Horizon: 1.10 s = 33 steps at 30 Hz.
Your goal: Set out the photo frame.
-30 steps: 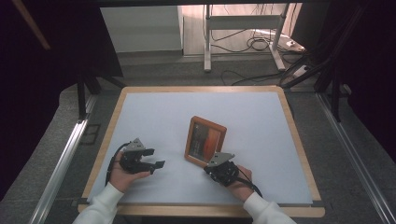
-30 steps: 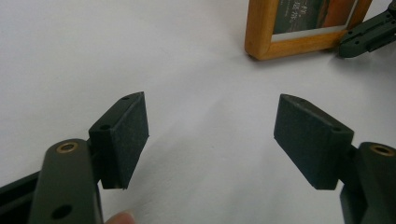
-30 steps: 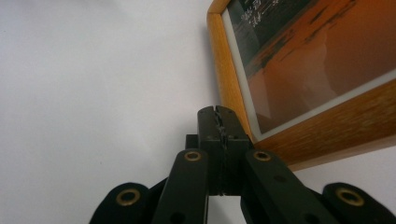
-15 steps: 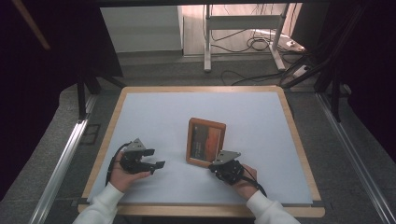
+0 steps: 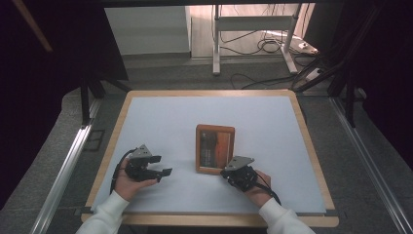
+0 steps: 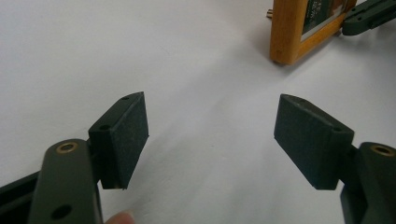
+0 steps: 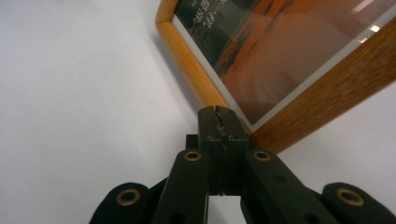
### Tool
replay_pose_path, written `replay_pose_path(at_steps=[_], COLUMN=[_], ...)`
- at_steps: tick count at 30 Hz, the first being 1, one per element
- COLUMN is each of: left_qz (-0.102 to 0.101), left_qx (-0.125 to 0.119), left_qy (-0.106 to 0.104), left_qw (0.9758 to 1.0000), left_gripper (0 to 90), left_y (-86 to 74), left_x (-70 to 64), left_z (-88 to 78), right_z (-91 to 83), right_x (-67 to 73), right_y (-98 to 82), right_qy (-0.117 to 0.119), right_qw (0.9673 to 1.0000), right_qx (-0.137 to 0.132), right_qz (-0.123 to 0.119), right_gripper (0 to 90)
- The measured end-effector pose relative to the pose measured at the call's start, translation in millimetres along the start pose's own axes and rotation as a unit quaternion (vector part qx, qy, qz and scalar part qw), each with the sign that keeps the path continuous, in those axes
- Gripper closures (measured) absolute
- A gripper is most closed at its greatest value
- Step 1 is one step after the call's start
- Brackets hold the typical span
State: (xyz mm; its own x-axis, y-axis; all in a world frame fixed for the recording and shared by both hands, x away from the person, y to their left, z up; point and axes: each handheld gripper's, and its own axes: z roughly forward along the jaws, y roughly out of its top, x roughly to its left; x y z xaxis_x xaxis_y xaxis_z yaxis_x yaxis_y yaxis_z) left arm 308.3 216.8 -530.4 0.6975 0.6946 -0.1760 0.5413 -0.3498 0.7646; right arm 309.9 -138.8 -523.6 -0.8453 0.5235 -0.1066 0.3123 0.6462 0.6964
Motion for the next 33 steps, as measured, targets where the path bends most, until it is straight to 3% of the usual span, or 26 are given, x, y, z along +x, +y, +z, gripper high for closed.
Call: replay_pose_path(at_steps=[8, 16, 24, 26, 30, 33], left_qz=[0.001, 0.002, 0.007, 0.008, 0.011, 0.013], left_qx=[0.001, -0.001, 0.001, 0.002, 0.001, 0.001], left_qy=[0.002, 0.003, 0.003, 0.003, 0.003, 0.002], left_qw=[1.0000, 1.0000, 1.0000, 1.0000, 0.9999, 0.9999], left_gripper=[25.7, 25.7, 25.7, 25.7, 25.7, 25.6], left_y=[0.0, 0.1, 0.0, 0.0, 0.2, 0.5], left_x=[0.5, -0.3, -2.6, -3.1, -4.6, -5.7], left_z=[0.3, -0.4, 0.3, 0.6, 0.8, 1.6], right_z=[-2.5, -18.8, -48.5, -56.8, -73.4, -84.7], right_x=[-1.3, -3.0, -19.8, -26.2, -40.6, -50.6], right_y=[-0.5, -3.6, -21.1, -29.5, -52.2, -70.4], right_qy=[0.001, -0.003, -0.030, -0.036, -0.041, -0.068], right_qw=[1.0000, 0.9995, 0.9967, 0.9954, 0.9910, 0.9840], right_qx=[-0.008, -0.030, -0.052, -0.058, -0.073, -0.086], right_qz=[0.001, 0.006, 0.055, 0.068, 0.105, 0.140], right_gripper=[90.0, 90.0, 88.5, 82.5, 56.0, 42.5])
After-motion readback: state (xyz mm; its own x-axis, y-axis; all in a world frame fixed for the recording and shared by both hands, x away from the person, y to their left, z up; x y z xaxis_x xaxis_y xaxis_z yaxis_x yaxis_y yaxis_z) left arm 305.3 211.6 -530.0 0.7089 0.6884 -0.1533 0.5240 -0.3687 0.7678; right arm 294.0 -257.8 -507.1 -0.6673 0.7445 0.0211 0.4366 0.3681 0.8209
